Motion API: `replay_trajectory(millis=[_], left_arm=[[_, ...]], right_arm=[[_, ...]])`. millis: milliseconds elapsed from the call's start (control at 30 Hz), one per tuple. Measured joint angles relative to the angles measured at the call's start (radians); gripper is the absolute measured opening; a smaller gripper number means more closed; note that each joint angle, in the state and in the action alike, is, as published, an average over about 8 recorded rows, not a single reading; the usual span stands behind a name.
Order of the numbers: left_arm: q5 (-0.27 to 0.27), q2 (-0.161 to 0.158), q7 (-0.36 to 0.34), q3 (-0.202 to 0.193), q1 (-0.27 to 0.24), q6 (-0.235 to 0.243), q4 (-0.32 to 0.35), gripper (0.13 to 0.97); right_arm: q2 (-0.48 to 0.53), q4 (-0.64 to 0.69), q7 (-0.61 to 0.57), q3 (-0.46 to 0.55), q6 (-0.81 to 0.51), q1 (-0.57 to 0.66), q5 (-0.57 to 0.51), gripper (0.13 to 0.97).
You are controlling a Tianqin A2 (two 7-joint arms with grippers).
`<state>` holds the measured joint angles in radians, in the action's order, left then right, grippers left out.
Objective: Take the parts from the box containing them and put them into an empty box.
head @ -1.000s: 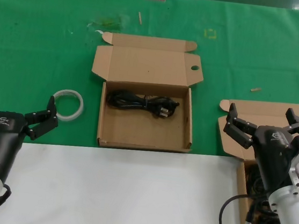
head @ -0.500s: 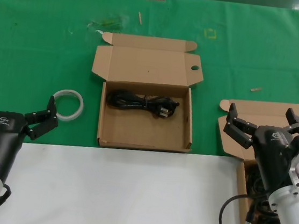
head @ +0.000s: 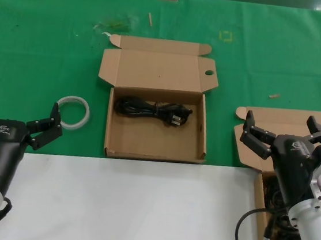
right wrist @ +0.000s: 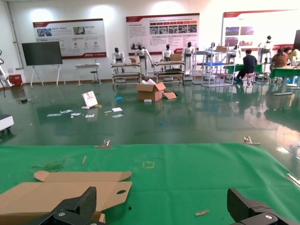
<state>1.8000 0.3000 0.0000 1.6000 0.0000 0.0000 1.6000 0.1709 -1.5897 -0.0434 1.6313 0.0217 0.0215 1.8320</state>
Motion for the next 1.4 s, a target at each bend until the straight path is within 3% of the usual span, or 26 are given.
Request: replay_trajectory(millis=[1400], left_arm=[[0.0,0.0,0.0,0.0,0.0,0.0,0.0,0.965]], right_arm=[[0.0,0.0,0.0,0.0,0.0,0.0,0.0,0.966]])
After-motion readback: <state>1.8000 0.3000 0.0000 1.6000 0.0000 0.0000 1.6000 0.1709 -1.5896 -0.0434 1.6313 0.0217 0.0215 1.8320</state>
